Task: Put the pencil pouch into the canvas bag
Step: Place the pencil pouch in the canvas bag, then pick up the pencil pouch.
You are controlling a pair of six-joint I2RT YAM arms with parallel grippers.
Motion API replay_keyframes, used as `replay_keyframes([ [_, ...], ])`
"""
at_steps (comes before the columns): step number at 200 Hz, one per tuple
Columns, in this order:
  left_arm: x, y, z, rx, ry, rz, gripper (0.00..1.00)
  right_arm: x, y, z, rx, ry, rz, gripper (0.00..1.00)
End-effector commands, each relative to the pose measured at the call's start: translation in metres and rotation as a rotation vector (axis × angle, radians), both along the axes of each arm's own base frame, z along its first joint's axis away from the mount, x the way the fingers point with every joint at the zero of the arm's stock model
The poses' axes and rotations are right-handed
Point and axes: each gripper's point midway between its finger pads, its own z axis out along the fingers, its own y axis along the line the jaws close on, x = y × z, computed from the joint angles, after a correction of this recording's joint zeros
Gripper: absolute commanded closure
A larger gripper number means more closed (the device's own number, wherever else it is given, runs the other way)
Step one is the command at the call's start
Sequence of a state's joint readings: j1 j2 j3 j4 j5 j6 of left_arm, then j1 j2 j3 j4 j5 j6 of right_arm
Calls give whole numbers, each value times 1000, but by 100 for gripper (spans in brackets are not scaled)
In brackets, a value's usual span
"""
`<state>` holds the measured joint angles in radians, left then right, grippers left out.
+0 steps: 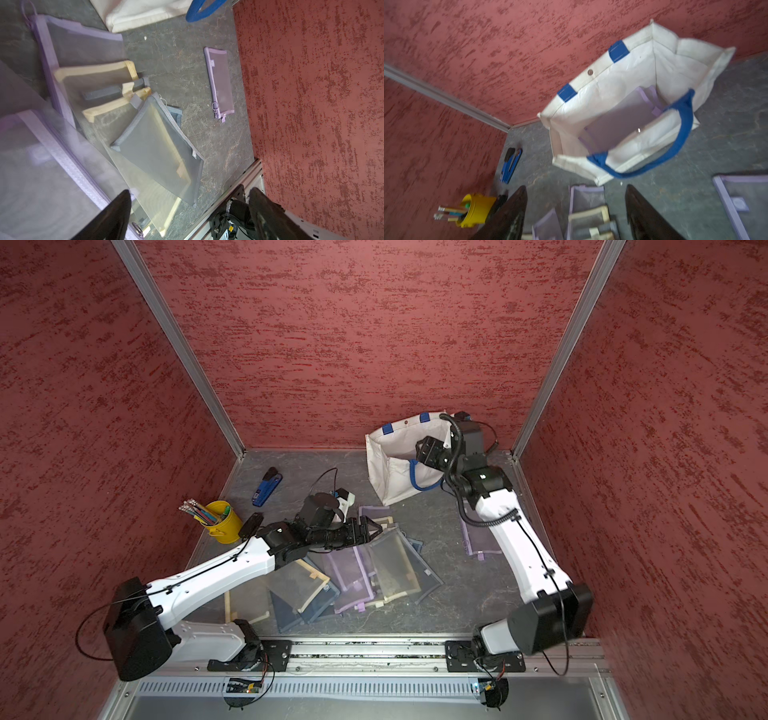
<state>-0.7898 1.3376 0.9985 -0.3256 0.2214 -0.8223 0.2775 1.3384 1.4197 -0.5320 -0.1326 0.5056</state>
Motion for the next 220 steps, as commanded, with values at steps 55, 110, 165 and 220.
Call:
replay_keyframes([
  [55,-15,-38,-61,-19,203,-15,23,-120,17,-191,133,373,204,24],
  [110,-20,-41,-88,-13,313,-3,28,-127,27,-265,165,505,246,24],
  [165,-26,-41,-113,-32,386,25,32,-136,29,-294,195,554,246,24],
  [220,-20,-57,-126,-78,394,2,41,-160,30,-312,275,600,240,27],
])
